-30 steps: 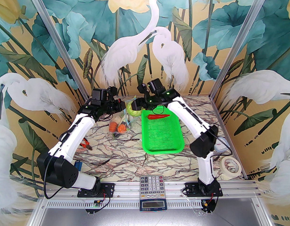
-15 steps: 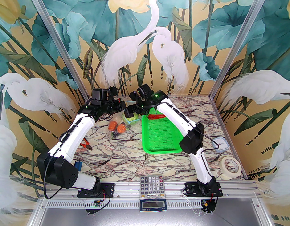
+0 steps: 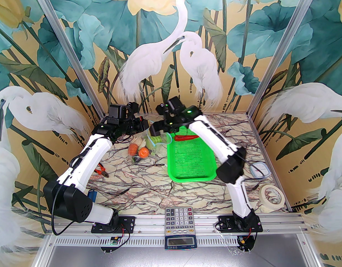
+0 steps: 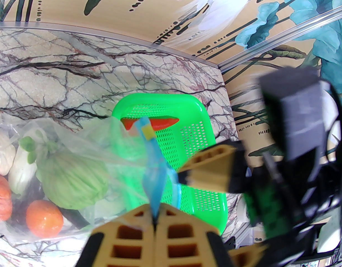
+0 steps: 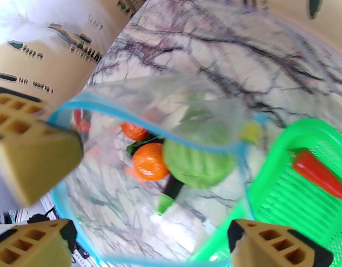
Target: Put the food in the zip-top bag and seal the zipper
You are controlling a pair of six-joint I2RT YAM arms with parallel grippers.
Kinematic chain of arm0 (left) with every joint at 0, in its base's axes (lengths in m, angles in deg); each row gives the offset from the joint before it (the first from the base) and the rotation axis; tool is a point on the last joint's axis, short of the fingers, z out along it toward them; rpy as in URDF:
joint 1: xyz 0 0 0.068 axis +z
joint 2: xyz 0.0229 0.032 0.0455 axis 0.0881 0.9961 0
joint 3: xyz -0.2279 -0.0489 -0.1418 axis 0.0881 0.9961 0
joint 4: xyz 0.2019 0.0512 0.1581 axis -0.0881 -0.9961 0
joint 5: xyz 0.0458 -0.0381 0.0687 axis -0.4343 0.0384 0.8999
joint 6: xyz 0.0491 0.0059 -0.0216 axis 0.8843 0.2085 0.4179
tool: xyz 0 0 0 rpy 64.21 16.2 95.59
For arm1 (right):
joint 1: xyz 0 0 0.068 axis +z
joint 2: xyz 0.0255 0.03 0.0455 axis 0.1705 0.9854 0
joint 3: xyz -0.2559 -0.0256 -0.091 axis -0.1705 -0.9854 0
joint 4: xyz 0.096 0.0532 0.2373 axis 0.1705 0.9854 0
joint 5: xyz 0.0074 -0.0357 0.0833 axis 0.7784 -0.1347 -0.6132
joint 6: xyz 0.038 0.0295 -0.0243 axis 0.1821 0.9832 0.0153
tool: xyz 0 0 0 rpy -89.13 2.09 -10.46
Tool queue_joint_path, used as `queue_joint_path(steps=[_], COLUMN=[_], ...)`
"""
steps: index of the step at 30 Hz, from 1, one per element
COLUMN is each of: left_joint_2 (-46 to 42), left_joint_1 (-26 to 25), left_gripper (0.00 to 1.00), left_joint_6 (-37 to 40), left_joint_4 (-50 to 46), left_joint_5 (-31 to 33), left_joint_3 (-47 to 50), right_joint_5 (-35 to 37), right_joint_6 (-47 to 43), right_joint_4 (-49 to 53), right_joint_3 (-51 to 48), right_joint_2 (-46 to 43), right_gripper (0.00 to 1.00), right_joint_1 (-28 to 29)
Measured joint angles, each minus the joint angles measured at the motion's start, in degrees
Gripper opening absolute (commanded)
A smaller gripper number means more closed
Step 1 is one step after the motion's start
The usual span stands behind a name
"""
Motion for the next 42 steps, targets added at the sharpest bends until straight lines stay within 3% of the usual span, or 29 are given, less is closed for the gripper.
queue_joint_path(steps=[7,13,18,23,27,36,42], left_joint_2=[0.0,0.0,0.0,0.0,0.0,0.02,0.15], left_joint_1=[0.04,0.04,0.04,0.04,0.04,0.61,0.96], left_gripper=[0.01,0.0,0.0,0.0,0.0,0.0,0.0], left_joint_6=[1.09,2.21,2.58,2.78,3.19,4.52,4.72], left_joint_4=[-0.61,-1.66,-1.77,-1.95,-2.56,-3.65,-3.98], left_joint_5=[0.02,0.04,0.04,0.24,0.87,1.36,1.33], left_joint_3=[0.0,0.0,0.02,0.02,0.02,0.02,-0.02], right_joint_5=[7.63,17.4,21.38,26.73,30.86,30.23,23.85], right_joint_6=[-2.23,-12.26,-17.11,-15.23,-10.49,-8.37,-7.13], right_joint_4=[-1.33,-1.75,-4.87,-6.93,-9.57,-8.63,-6.64], right_joint_3=[-9.6,-14.16,-16.94,-16.92,-20.24,-20.28,-19.78], right_joint_2=[-7.91,-4.52,-0.5,3.58,1.79,-0.85,2.38], right_gripper=[0.86,0.88,0.89,0.9,0.87,0.89,0.85], right_joint_1=[-5.29,-5.27,-6.38,-8.28,-10.51,-21.29,-23.43])
